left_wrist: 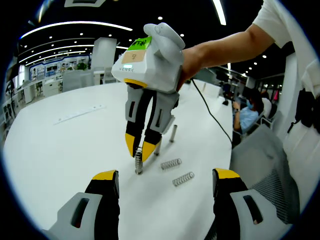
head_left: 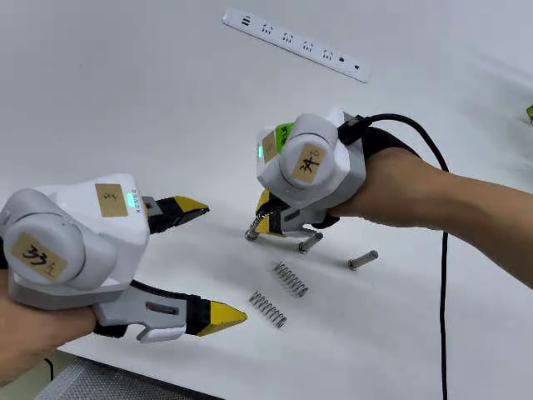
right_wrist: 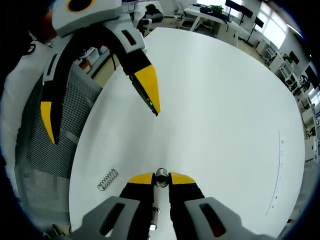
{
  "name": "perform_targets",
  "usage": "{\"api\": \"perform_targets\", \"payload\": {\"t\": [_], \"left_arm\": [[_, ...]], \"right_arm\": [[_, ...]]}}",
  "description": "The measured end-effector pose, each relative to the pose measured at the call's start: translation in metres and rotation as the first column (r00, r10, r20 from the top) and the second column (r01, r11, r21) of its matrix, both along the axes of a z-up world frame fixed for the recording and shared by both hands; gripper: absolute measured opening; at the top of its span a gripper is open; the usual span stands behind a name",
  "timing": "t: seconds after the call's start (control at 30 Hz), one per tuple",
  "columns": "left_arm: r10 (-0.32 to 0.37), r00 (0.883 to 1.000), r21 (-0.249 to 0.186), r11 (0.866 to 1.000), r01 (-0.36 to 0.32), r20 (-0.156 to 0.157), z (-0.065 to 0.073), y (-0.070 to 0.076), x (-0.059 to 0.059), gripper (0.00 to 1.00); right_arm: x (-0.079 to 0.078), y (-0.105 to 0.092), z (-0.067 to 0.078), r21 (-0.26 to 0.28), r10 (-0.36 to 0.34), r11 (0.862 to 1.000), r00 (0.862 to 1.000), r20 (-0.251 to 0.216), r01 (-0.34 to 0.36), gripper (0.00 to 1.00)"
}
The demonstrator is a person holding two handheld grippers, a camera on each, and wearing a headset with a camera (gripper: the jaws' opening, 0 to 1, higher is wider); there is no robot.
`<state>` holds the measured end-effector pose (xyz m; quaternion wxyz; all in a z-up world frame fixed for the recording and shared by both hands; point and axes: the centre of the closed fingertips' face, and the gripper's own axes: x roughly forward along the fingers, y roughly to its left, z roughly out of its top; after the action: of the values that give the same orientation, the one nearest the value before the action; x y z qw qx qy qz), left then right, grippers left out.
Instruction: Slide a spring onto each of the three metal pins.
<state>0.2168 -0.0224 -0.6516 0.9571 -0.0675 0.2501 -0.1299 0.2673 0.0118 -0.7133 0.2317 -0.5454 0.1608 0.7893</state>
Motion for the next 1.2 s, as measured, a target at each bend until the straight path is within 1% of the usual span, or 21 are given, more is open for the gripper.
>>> {"api": "perform_targets", "payload": {"t": [0.07,0.2,0.33,0.53,0.6,0.93,1.2], "left_arm": [[-0.001,1.0,0.0,1.0,0.001,0.0,0.0,0.0,0.0,0.78],[-0.001,1.0,0.0,1.0,0.001,-0.001,-0.001,0.0,0.0,0.78],[0.001,1.0,-0.001,1.0,-0.001,-0.003,-0.001,0.001,0.0,0.78],[-0.002,1.0,-0.001,1.0,0.002,-0.004,-0.002,0.0,-0.001,0.78],[-0.003,1.0,-0.002,1.0,0.003,-0.003,-0.001,0.0,0.0,0.78],[-0.012,1.0,0.0,1.0,0.012,-0.002,-0.001,-0.003,0.002,0.77],[-0.016,1.0,0.0,1.0,0.016,-0.004,-0.001,-0.004,0.002,0.77]], "right_arm": [[0.0,0.0,0.0,-0.001,-0.002,1.0,1.0,-0.001,0.002,0.12],[-0.001,0.001,-0.008,-0.001,-0.005,1.0,1.0,-0.002,0.005,0.12],[-0.001,0.001,-0.012,0.001,0.002,1.0,1.0,0.007,-0.002,0.12],[0.001,0.003,-0.018,0.002,-0.007,1.0,1.0,0.006,0.007,0.12],[-0.001,0.003,-0.017,0.006,-0.016,1.0,1.0,-0.001,0.016,0.12],[-0.001,0.001,-0.016,0.006,-0.008,1.0,1.0,0.003,0.008,0.12],[0.0,0.0,-0.017,0.009,-0.012,1.0,1.0,0.002,0.012,0.17]]}}
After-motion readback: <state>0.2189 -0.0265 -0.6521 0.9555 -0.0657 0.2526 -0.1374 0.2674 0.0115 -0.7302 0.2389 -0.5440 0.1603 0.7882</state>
